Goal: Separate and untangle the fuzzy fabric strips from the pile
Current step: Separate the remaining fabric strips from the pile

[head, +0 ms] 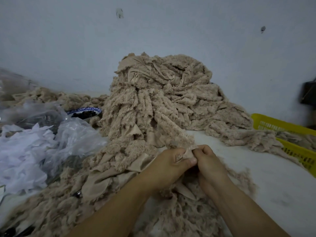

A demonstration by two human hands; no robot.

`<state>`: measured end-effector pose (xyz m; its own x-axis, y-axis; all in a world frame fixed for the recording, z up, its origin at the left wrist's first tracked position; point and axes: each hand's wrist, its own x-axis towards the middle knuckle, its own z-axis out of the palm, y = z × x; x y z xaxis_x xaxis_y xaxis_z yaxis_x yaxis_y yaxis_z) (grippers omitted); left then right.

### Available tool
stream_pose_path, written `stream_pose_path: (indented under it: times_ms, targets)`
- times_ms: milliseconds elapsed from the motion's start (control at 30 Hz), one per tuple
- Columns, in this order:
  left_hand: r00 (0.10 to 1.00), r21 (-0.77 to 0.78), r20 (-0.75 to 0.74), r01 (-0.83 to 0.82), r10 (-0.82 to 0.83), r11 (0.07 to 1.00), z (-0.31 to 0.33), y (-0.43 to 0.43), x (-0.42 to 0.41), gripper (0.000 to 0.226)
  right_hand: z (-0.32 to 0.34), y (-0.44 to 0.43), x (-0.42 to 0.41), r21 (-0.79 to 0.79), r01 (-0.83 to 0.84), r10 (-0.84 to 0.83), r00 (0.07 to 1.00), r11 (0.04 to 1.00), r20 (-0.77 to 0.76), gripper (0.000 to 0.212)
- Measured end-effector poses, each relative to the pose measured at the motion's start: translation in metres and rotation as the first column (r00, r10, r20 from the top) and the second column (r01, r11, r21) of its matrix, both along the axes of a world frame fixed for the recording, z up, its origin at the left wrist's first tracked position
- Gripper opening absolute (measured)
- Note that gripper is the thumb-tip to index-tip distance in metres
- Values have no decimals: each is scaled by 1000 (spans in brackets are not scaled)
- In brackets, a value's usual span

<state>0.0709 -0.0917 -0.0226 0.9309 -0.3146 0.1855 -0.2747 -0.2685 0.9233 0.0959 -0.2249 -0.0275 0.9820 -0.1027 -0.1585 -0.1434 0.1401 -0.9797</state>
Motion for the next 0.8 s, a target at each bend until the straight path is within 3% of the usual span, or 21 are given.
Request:
stream_pose_path:
  times_ms: [433,500,567,633,700,800]
  targets:
    - [998,1,13,53,-53,999,8,-1,-6,17,-9,-5,12,-67,83,-82,997,994,14,18]
    - [986,5,13,166,-166,986,10,-5,-15,23,-7,-17,19,-4,146,-146,989,989,-6,16]
    - [983,-15,13,182,-182,983,8,-12,-20,21,-6,-35,28,-53,256,-254,966,965,36,17]
    - [998,-116,58,-16,22,993,12,-9,-16,31,-8,-35,28,-137,257,-237,960,956,148,23]
    - [979,-343,-46,-202,198,917,14,1,-8,35,-13,-24,23,-286,169,-109,971,943,214,23]
    - [946,-563,-282,-297,159,771,14,13,-3,44,-14,-15,8,-399,3,87,975,917,207,27]
